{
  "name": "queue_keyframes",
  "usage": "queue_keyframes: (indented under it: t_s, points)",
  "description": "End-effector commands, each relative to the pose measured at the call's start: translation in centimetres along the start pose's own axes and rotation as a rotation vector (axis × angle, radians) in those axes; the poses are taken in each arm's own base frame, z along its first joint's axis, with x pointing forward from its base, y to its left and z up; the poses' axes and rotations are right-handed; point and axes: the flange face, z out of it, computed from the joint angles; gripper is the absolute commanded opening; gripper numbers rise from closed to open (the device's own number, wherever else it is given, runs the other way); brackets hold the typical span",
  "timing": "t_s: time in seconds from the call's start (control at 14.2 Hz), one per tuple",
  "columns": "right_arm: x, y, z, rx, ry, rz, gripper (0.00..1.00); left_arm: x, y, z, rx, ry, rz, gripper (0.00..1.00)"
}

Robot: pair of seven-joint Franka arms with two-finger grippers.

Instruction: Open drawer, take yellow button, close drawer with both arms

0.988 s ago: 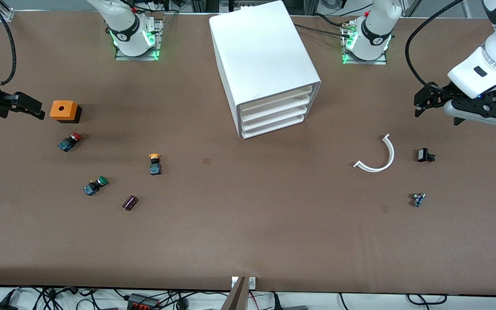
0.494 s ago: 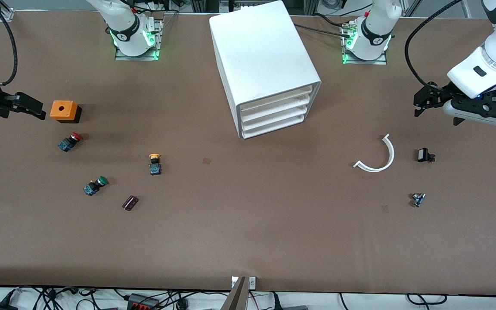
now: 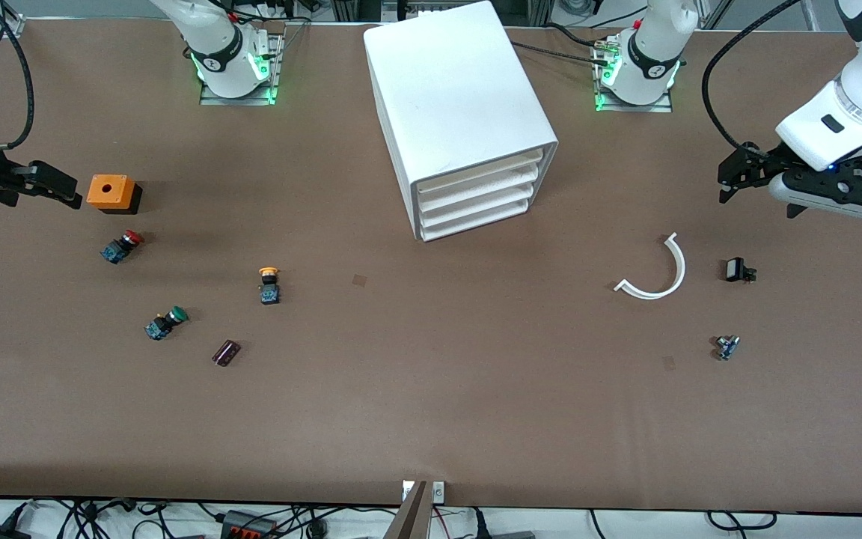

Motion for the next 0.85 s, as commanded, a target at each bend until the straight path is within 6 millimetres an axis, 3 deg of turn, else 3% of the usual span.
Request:
queue_keyframes:
  t_s: [0.0, 0.78]
  points:
    - [-0.55, 0.0, -0.19, -0.012, 0.012, -0.013, 1.0, 0.49, 0.18, -0.49, -0.017, -0.001, 0.018, 1.0]
    - [-0.27, 0.09, 0.41, -0.011, 0.001, -0.013, 1.0, 0.49, 0.27, -0.48, -0.018, -0.003, 0.02, 1.0]
